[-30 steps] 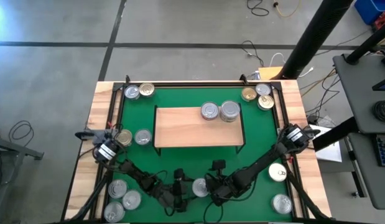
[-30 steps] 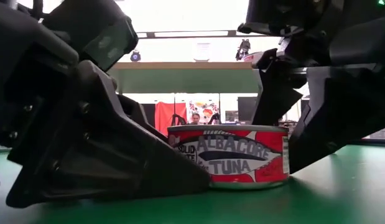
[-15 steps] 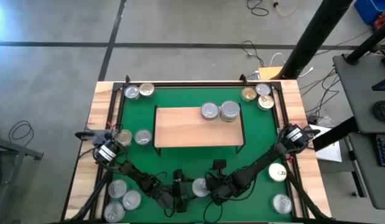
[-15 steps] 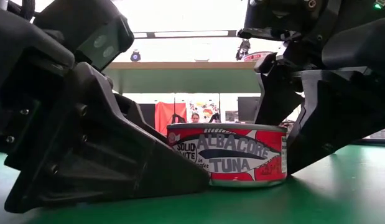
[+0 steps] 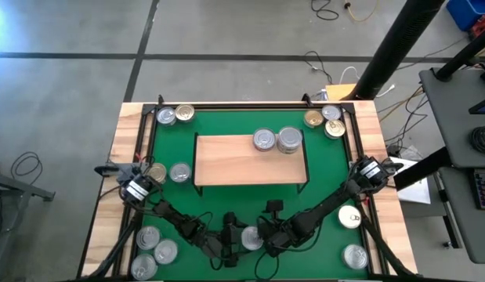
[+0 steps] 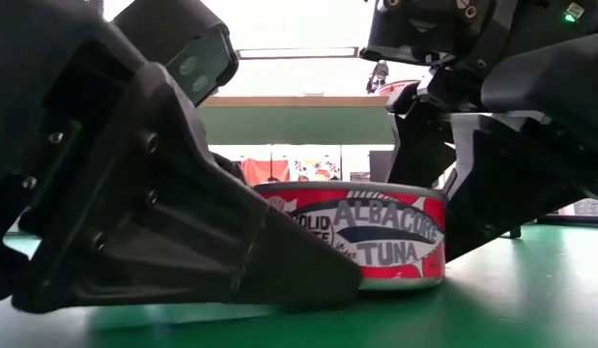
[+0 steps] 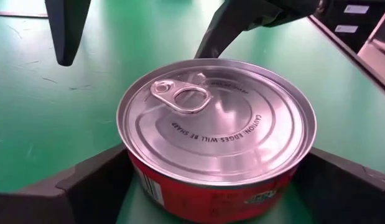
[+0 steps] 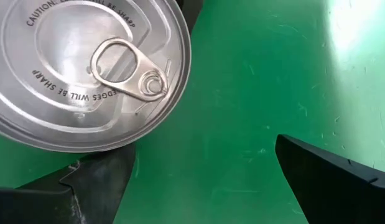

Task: Stack canned seafood by type on shelf
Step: Stack the red tuna can on top of the red tuna can on the shelf

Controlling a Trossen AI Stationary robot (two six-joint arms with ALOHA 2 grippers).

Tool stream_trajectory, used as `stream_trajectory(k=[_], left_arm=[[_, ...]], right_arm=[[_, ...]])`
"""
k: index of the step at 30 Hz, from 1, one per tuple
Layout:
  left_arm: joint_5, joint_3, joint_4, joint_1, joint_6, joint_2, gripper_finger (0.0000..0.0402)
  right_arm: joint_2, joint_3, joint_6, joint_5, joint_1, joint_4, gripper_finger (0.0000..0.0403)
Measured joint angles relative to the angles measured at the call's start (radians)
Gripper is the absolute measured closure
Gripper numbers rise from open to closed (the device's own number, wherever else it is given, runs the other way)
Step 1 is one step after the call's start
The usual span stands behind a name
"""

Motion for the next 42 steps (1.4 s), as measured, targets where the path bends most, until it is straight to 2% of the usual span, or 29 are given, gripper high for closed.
stream_trajectory(k=[11, 18, 25, 34, 42], left_arm=[[-0.002, 0.0, 0.028, 0.015, 0.017, 0.002, 0.0002], [0.004, -0.002, 0.029, 0.017, 0.041, 0.002, 0.0024], [0.003, -0.001, 0.03, 0.021, 0.068, 0.002, 0.0032], [-0.009, -0.006, -0.012, 0.019, 0.097, -0.03, 0.0034], [0.004, -0.008, -0.106, -0.015, 0.095, -0.105, 0.0035]], right_arm=[[0.0, 0.001, 0.004, -0.004, 0.0, -0.002, 0.0022], [0.0, 0.001, -0.002, -0.006, 0.001, -0.007, 0.0022], [-0.005, 0.024, 0.019, -0.016, 0.002, -0.096, 0.0022], [-0.041, 0.051, 0.1, -0.133, 0.018, -0.269, 0.0022], [-0.155, 0.05, 0.216, -0.213, 0.06, -0.363, 0.0022]])
